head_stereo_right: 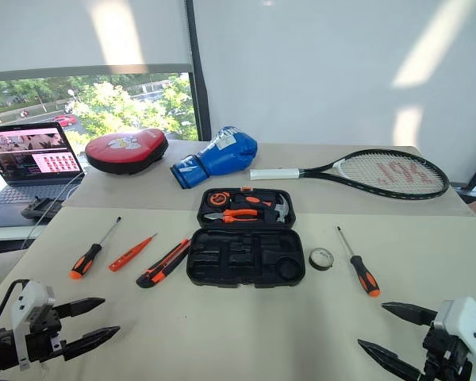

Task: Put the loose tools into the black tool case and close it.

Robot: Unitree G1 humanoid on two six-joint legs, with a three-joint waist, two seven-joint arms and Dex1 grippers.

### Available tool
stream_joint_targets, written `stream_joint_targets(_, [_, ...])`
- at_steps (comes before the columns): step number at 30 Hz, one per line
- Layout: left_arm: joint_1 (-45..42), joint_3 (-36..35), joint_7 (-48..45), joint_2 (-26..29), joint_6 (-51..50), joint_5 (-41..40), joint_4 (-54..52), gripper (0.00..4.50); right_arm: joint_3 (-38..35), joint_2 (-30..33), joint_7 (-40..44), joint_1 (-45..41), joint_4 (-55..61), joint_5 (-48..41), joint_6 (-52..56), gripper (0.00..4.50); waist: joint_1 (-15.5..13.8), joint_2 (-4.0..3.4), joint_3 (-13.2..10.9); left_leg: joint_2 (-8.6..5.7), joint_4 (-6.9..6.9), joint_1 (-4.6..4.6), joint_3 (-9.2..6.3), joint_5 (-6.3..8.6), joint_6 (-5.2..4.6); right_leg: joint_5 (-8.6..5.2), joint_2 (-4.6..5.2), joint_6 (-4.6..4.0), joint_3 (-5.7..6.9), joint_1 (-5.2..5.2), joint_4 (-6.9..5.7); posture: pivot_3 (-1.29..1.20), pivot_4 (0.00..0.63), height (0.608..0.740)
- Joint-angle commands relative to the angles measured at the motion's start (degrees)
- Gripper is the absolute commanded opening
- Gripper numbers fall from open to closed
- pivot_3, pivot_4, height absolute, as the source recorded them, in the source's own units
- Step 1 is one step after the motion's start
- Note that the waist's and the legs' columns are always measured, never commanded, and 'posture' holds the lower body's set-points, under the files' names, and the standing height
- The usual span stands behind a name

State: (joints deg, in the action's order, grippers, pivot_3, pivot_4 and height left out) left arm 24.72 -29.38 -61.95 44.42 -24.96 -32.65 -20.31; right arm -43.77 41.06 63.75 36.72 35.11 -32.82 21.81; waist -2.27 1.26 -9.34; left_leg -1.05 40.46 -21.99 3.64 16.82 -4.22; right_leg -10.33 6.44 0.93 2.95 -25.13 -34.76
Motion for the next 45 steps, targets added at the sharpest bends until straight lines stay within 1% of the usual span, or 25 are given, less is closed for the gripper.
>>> stream_joint_targets(1, [-1.39,-0.95,2.94,-1.30,-0.54,-1.68,-1.70,4.50,0.06,-0.37,-0.68,-2.15,1.28,-2.85,-1.24,4.49,-0.02,0.00,0.00,0.00,0.00,0.00,0.00,0.01,0.00,0.00,0.00,0.00,-0.01,0.00,0.00,0.00,0.150,0.740])
stream_joint_targets(4, [-4.55,-3.04,10.15,-3.11,-6.78,-6.11,-4.03,4.50,2.15,-0.40,-2.67,-7.43,4.14,-8.28,-0.46,4.49,0.06,0.04,-0.02,0.01,0.00,0.04,-0.01,0.02,0.02,0.00,0.04,0.03,-0.13,0.03,0.01,0.00,0.150,0.740])
stream_joint_targets(7, [-8.88,-3.53,17.61,-4.22,-9.77,-5.85,-4.04,4.50,3.98,-0.63,-4.15,-12.18,6.27,-12.76,-0.74,4.49,0.02,0.02,-0.01,0.03,0.00,0.12,-0.02,0.02,0.05,0.08,0.03,0.18,-0.19,0.07,-0.08,0.00,0.150,0.740])
stream_joint_targets(10, [-14.50,-4.08,25.53,-3.67,-13.67,-4.73,-2.68,4.50,5.82,1.35,-5.12,-15.45,8.89,-18.43,1.53,4.49,-0.07,0.03,-0.01,0.01,0.00,0.13,-0.04,-0.03,0.00,0.20,-0.11,0.30,-0.15,0.07,-0.13,0.00,0.150,0.740])
stream_joint_targets(12, [-19.44,-2.67,31.37,-0.59,-19.40,-2.15,-0.43,4.50,7.23,3.82,-5.39,-17.48,10.00,-21.10,3.05,4.49,-0.10,0.05,-0.01,-0.02,0.00,0.13,-0.05,-0.05,-0.04,0.36,-0.20,0.01,-0.13,0.08,-0.15,0.00,0.150,0.740])
stream_joint_targets(14, [-25.03,-0.32,36.61,2.60,-26.64,0.35,2.62,4.50,8.83,5.82,-5.86,-19.57,10.63,-22.60,3.93,4.49,-0.08,0.15,-0.04,-0.05,0.00,0.12,-0.05,-0.08,-0.08,0.39,-0.23,-0.03,-0.09,0.08,-0.15,0.00,0.150,0.740])
stream_joint_targets(16, [-28.44,4.45,36.66,7.15,-30.54,2.97,5.21,4.50,10.28,7.02,-6.44,-21.23,11.10,-23.27,4.21,4.49,-0.03,0.20,-0.05,-0.06,0.00,0.15,-0.04,-0.21,-0.30,0.39,-0.29,-0.03,0.11,0.09,-0.15,0.00,0.150,0.740])
stream_joint_targets(18, [-33.39,7.34,38.00,8.39,-35.99,3.37,8.78,4.50,11.21,7.52,-7.13,-22.33,11.38,-24.12,4.38,4.49,0.00,0.17,-0.05,-0.11,-0.01,0.15,-0.02,-0.20,-0.30,0.38,-0.30,-0.01,0.14,0.08,-0.13,0.00,0.150,0.740])
stream_joint_targets(19, [-35.00,8.68,37.97,8.79,-36.46,4.08,10.72,4.50,11.50,7.62,-7.40,-22.48,11.56,-24.28,4.36,4.49,-0.03,0.18,-0.05,-0.12,-0.02,0.15,-0.02,-0.18,-0.30,0.36,-0.27,0.02,0.14,0.08,-0.15,0.00,0.150,0.740])
stream_joint_targets(21, [-38.84,11.88,36.73,9.33,-37.81,5.08,15.72,4.50,12.11,7.36,-7.91,-22.67,11.74,-23.79,4.06,4.49,-0.04,0.20,-0.05,-0.12,-0.02,0.07,-0.02,-0.19,-0.24,0.35,-0.27,0.03,0.16,0.02,-0.14,0.00,0.150,0.740])
stream_joint_targets(22, [-40.21,13.84,35.78,9.68,-37.33,5.95,17.91,4.24,12.28,7.24,-7.98,-22.38,11.94,-23.33,3.93,4.50,-0.04,0.22,-0.06,-0.13,-0.02,0.08,-0.02,-0.32,0.07,0.36,-0.27,0.03,0.17,0.02,-0.17,0.00,0.150,0.740])
stream_joint_targets(24, [-42.11,15.71,34.76,9.76,-37.00,6.86,21.10,3.82,12.37,7.07,-8.22,-21.82,12.39,-22.75,3.70,4.50,-0.01,0.23,-0.07,-0.12,-0.02,0.04,-0.02,-0.32,0.15,0.36,-0.28,0.03,0.20,0.00,-0.16,0.00,0.150,0.740])
stream_joint_targets(25, [-42.67,16.35,34.01,9.85,-36.52,7.25,22.33,3.31,12.26,6.89,-8.59,-21.48,12.74,-22.85,3.68,4.50,0.00,0.23,-0.07,-0.12,-0.02,0.01,-0.02,-0.30,0.18,0.36,-0.28,0.02,0.21,-0.03,-0.16,0.00,0.150,0.740])
stream_joint_targets(26, [-42.93,16.66,33.46,9.97,-35.58,7.76,23.26,3.16,12.06,6.76,-8.95,-21.10,13.14,-22.93,3.67,4.50,0.00,0.23,-0.07,-0.10,-0.02,0.01,-0.02,-0.28,0.20,0.36,-0.26,0.02,0.19,-0.04,-0.16,0.00,0.150,0.740])
stream_joint_targets(27, [-43.33,16.77,32.56,9.91,-34.78,7.88,24.24,2.70,11.73,6.65,-9.23,-20.55,13.56,-22.82,3.57,4.50,0.00,0.23,-0.07,-0.10,-0.02,0.04,-0.02,-0.26,0.22,0.36,-0.23,0.01,0.19,-0.02,-0.18,0.00,0.150,0.740])
stream_joint_targets(30, [-44.20,16.74,31.14,9.76,-32.43,8.57,25.82,1.69,10.64,6.29,-10.10,-19.02,14.27,-23.00,3.30,4.50,0.00,0.23,-0.07,-0.07,-0.04,0.02,-0.03,-0.19,0.34,0.36,0.02,0.01,0.14,-0.05,-0.16,0.00,0.150,0.740])
stream_joint_targets(31, [-44.13,16.82,30.51,9.84,-31.40,8.94,25.93,1.22,10.41,6.12,-10.11,-18.43,14.47,-22.97,3.11,4.50,0.00,0.23,-0.07,-0.07,-0.04,0.02,-0.04,-0.17,0.37,0.37,0.06,0.01,0.13,-0.06,-0.16,0.00,0.150,0.740])
stream_joint_targets(32, [-43.91,15.86,29.14,9.56,-30.53,8.05,25.23,0.89,9.94,5.64,-9.92,-17.43,14.74,-22.55,2.66,4.50,-0.01,0.23,-0.07,-0.07,-0.04,0.03,-0.04,-0.13,0.43,0.37,0.09,0.01,0.10,-0.05,-0.16,0.00,0.150,0.740])
stream_joint_targets(35, [-44.04,10.76,23.41,7.47,-25.49,2.93,20.49,0.86,8.25,3.25,-11.68,-14.98,15.19,-21.70,1.48,4.50,-0.25,0.30,-0.08,-0.06,-0.04,-0.03,-0.11,-0.09,0.51,0.37,0.11,0.01,0.00,-0.06,-0.15,0.00,0.150,0.740])
stream_joint_targets(37, [-44.37,10.88,16.94,8.41,-23.38,0.15,17.31,0.86,7.38,1.87,-13.00,-13.85,15.26,-21.04,0.97,4.50,-0.32,0.38,-0.11,-0.06,-0.03,-0.10,-0.13,-0.03,0.63,0.37,0.15,0.01,-0.01,-0.09,-0.14,0.00,0.150,0.740])
stream_joint_targets(39, [-49.91,17.14,10.05,9.44,-21.38,0.14,16.48,0.86,8.02,0.36,-14.48,-12.53,15.51,-17.23,-0.06,4.50,-0.55,0.40,-0.11,-0.07,-0.02,-0.11,-0.12,-0.02,0.68,0.37,0.18,0.00,-0.02,-0.10,-0.13,0.00,0.150,0.740])
stream_joint_targets(41, [-56.07,26.90,-0.03,9.65,-14.58,3.99,16.40,0.86,8.14,-1.54,-16.15,-10.61,15.88,-14.51,-0.88,4.50,-0.89,0.40,-0.10,-0.13,0.02,-0.13,-0.13,-0.06,0.74,0.37,-0.01,0.00,0.12,-0.04,-0.12,0.00,0.150,0.740])
stream_joint_targets(43, [-61.40,32.95,-4.51,7.86,-9.52,7.93,19.86,0.86,8.25,-2.69,-17.85,-9.57,16.44,-13.19,-0.99,4.50,-1.14,0.31,-0.06,-0.28,0.02,-0.07,-0.01,-0.09,0.76,0.37,-0.13,0.00,0.40,0.02,-0.16,0.00,0.150,0.740])
stream_joint_targets(44, [-66.12,37.51,-6.66,5.15,-7.17,10.83,23.51,0.86,7.54,-3.40,-18.89,-7.90,17.26,-13.36,-0.28,4.50,-1.03,0.22,-0.02,-0.33,0.02,-0.05,0.05,-0.14,0.66,0.37,-0.14,0.00,0.35,0.05,-0.15,0.00,0.150,0.740])
stream_joint_targets(45, [-69.53,40.80,-8.43,3.17,-5.33,12.98,26.29,0.86,7.03,-3.87,-19.65,-6.63,17.85,-13.53,0.19,4.50,-1.15,0.16,0.01,-0.34,0.02,0.01,0.15,-0.33,0.25,0.36,-0.16,0.01,0.19,0.07,-0.15,0.00,0.150,0.740])
